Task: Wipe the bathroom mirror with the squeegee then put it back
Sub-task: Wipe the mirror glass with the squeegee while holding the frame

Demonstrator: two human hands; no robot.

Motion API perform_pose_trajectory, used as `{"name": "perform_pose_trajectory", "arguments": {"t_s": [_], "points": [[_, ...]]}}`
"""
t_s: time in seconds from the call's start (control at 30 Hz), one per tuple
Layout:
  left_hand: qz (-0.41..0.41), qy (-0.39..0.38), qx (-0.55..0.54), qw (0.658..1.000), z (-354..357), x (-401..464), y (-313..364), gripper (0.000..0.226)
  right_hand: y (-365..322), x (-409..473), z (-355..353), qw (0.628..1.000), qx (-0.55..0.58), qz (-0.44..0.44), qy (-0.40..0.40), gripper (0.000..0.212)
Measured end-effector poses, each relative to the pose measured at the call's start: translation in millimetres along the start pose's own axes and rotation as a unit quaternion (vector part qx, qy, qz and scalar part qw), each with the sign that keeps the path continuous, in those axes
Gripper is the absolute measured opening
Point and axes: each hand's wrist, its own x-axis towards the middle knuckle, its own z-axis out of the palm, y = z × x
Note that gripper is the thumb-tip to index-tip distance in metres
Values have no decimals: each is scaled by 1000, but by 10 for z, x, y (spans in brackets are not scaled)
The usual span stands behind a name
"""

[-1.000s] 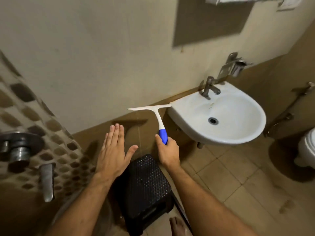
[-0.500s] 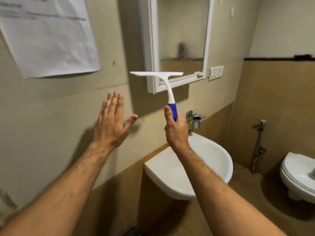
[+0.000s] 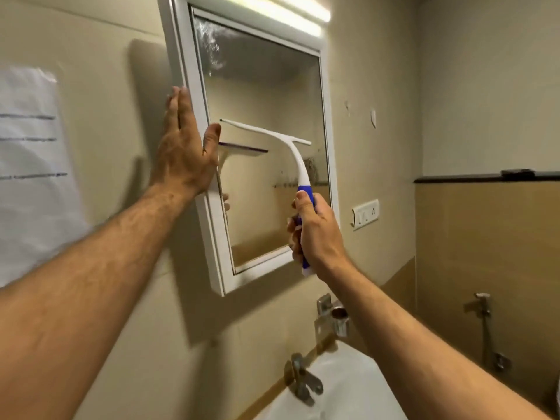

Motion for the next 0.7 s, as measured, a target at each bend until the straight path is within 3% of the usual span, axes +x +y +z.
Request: {"name": "perform_pose_trajectory", "arguments": {"t_s": [0.27,0.47,0.7], "points": [[-57,51,-75,994,152,548,9,65,-277,524,102,998,-12,-57,14,28],[-48,95,-159,981,250,635,40,59,-592,931,211,994,8,-101,29,22],[-34,127,-171,977,315,610,12,55,-747,1322,494,986,-24,-156,47,19]]}}
